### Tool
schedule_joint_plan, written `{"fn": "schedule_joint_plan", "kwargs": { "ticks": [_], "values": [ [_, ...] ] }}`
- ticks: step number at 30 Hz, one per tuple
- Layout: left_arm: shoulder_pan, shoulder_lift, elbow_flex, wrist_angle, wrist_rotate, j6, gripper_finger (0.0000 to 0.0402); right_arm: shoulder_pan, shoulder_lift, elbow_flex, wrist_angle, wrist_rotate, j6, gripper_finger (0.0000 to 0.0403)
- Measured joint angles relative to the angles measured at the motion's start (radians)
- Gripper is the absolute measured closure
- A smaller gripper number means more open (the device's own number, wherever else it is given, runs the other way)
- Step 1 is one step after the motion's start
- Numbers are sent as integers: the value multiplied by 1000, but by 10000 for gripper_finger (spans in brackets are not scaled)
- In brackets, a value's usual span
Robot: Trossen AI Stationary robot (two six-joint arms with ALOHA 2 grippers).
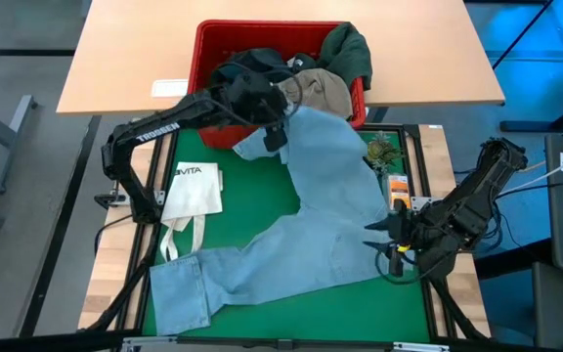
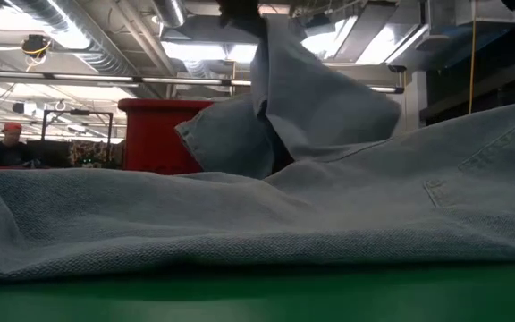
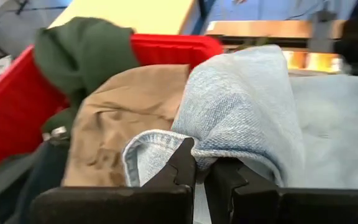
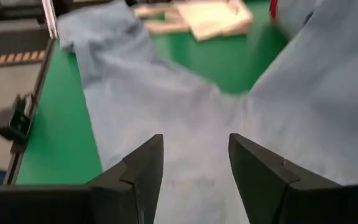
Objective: Fold Laundry from Bin
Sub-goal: Remove the light blue jeans from the red bin
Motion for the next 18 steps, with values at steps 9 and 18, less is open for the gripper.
{"fn": "schedule_joint_plan", "kwargs": {
  "ticks": [9,18],
  "values": [
    [-125,0,0,0,0,-51,387,-42,-70,1,72,250,-175,221],
    [-196,0,0,0,-7,-52,385,-326,-97,1,67,11,-168,221]
  ]
}}
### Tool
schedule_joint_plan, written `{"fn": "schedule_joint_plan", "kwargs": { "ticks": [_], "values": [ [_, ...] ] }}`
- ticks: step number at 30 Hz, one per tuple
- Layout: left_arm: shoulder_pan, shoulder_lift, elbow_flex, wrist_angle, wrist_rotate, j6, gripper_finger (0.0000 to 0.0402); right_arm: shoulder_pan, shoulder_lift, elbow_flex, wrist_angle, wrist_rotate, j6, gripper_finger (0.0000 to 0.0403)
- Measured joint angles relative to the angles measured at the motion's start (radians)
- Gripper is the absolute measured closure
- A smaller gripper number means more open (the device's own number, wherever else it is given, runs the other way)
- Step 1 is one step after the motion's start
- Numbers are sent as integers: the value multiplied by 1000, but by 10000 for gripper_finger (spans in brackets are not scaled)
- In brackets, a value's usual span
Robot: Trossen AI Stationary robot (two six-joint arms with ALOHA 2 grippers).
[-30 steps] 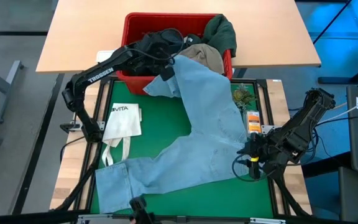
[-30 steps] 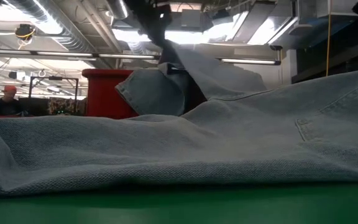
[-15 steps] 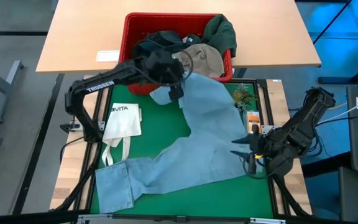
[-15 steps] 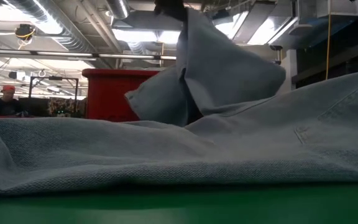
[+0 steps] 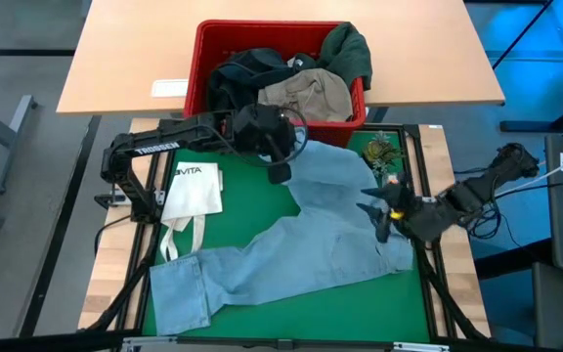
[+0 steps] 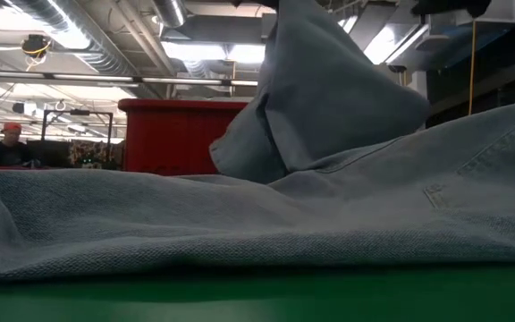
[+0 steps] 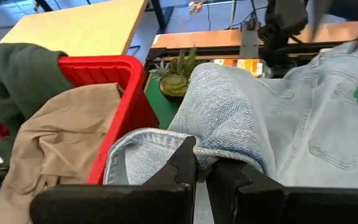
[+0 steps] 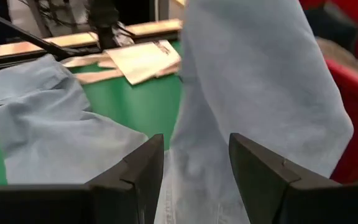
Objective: Fold Laundry from Bin
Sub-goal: Remove the light blue jeans from the red bin
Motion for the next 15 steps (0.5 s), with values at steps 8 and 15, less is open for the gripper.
{"fn": "schedule_joint_plan", "kwargs": {
  "ticks": [8,15],
  "values": [
    [-34,0,0,-4,-3,-1,385,-306,-10,0,-1,-243,-80,221],
    [-50,0,0,-4,-2,-1,384,-493,-47,0,-68,-441,-124,221]
  ]
}}
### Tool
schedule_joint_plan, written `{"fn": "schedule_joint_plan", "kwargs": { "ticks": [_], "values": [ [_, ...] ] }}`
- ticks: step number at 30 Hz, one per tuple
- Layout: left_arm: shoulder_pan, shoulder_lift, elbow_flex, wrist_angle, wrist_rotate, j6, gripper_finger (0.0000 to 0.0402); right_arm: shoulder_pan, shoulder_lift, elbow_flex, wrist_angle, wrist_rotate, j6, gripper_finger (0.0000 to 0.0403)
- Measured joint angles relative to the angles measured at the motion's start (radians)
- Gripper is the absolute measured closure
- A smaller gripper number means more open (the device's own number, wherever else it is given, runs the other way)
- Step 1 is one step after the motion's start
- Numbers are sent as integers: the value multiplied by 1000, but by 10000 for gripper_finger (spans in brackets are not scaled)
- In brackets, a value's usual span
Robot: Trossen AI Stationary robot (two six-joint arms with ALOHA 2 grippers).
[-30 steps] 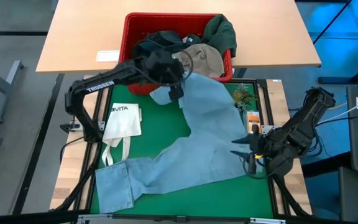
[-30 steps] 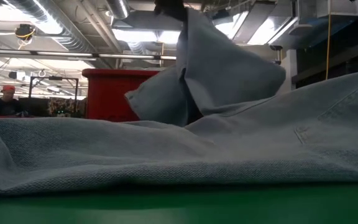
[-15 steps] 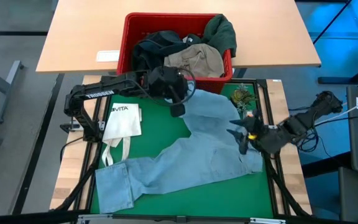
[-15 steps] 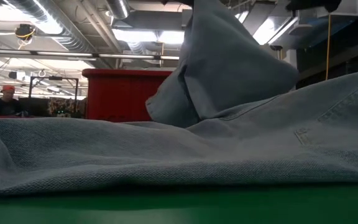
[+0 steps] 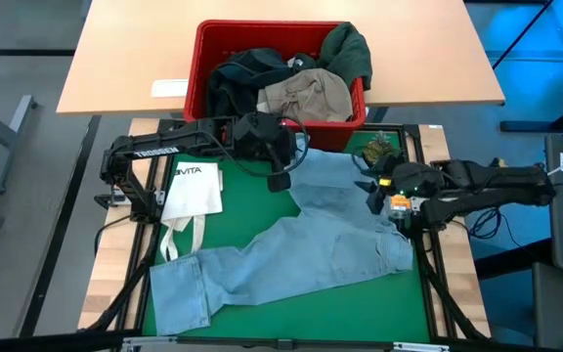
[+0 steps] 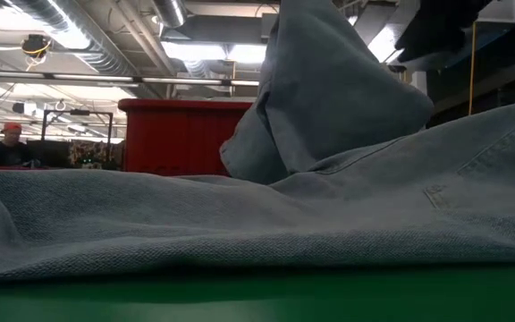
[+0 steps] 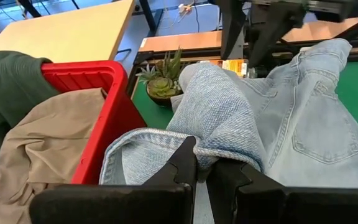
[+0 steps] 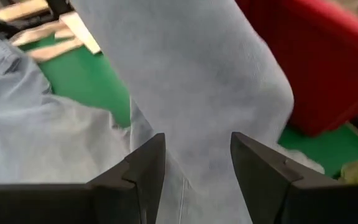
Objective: Fold Laundry from Bin
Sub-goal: Remove the light blue jeans from the red bin
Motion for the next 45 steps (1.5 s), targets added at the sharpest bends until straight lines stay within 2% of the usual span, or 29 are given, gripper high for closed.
{"fn": "schedule_joint_plan", "kwargs": {
  "ticks": [5,13,21,23,28,31,34,41,45],
  "values": [
    [-5,0,0,-20,1,0,384,-128,-49,-1,-45,-33,-13,221],
    [-33,0,0,-33,1,-23,384,-325,-26,-1,-51,-321,-90,221],
    [-60,0,0,-39,1,-23,384,-441,44,-2,-54,-401,-206,221],
    [-63,0,0,-39,1,-23,384,-462,56,-2,-53,-456,-246,221],
    [-64,0,0,-42,1,-23,384,-493,87,-2,-53,-704,-307,221],
    [-64,0,0,-43,1,-23,384,-491,103,-2,-53,-802,-314,221],
    [-64,0,0,-43,1,-23,384,-491,108,-2,-54,-857,-315,221],
    [-64,0,0,-43,1,-22,384,-491,109,-2,-6,-896,-313,223],
    [-64,0,0,-43,1,-22,384,-491,109,-2,74,-978,-313,259]
  ]
}}
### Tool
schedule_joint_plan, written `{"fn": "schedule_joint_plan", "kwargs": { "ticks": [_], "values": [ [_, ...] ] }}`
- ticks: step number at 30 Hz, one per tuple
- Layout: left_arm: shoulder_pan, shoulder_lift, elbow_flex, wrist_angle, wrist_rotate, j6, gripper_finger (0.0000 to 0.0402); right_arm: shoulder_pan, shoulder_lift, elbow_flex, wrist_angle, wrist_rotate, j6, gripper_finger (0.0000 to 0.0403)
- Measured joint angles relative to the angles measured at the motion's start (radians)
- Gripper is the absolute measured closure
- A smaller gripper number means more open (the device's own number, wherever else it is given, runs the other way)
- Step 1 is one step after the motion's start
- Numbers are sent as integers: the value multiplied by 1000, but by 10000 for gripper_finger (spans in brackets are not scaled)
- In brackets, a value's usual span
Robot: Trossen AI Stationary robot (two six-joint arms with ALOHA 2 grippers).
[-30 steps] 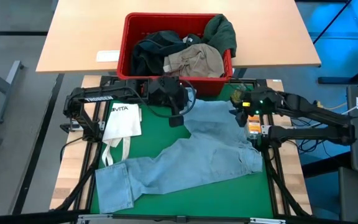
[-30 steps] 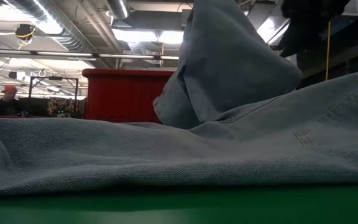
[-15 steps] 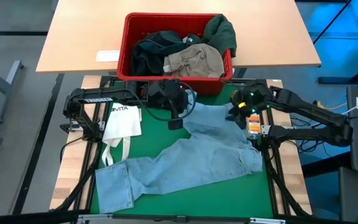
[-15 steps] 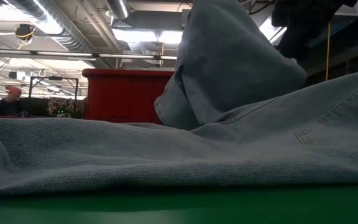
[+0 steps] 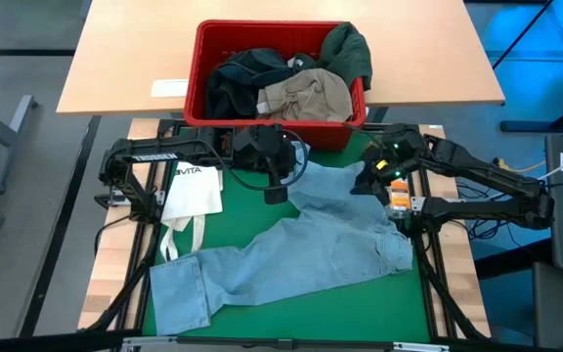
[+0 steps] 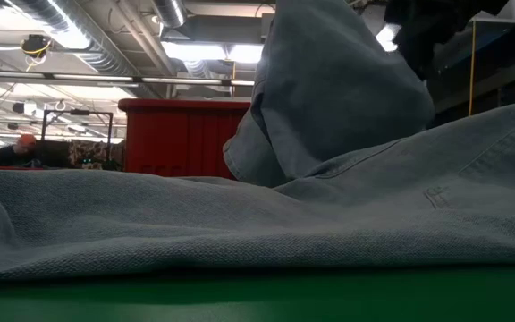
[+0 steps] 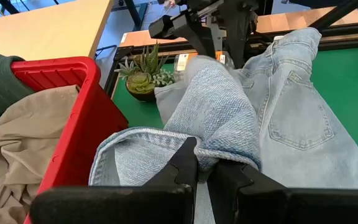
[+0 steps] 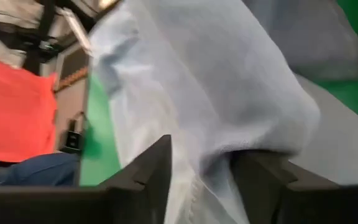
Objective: Fold Laundry from Bin
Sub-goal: Remove the light blue jeans from the red bin
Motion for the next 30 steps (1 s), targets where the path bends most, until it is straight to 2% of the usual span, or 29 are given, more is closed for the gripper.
{"fn": "schedule_joint_plan", "kwargs": {
  "ticks": [6,11,16,18,20,24,30],
  "values": [
    [-2,0,0,0,2,-1,384,0,0,0,36,-18,0,386],
    [-10,0,0,-26,48,-15,363,0,-3,0,16,-106,5,377],
    [-30,0,0,-107,86,-123,305,1,-3,0,-84,-283,-2,396],
    [-40,0,0,-151,127,-157,279,2,-3,0,-161,-363,-28,392],
    [-51,0,0,-185,175,-176,257,2,-3,0,-257,-401,-84,389],
    [-73,0,0,-229,217,-206,231,2,-3,0,-466,-339,-186,397],
    [-87,0,-19,-239,216,-206,229,2,-3,0,-663,-193,-281,391]
  ]
}}
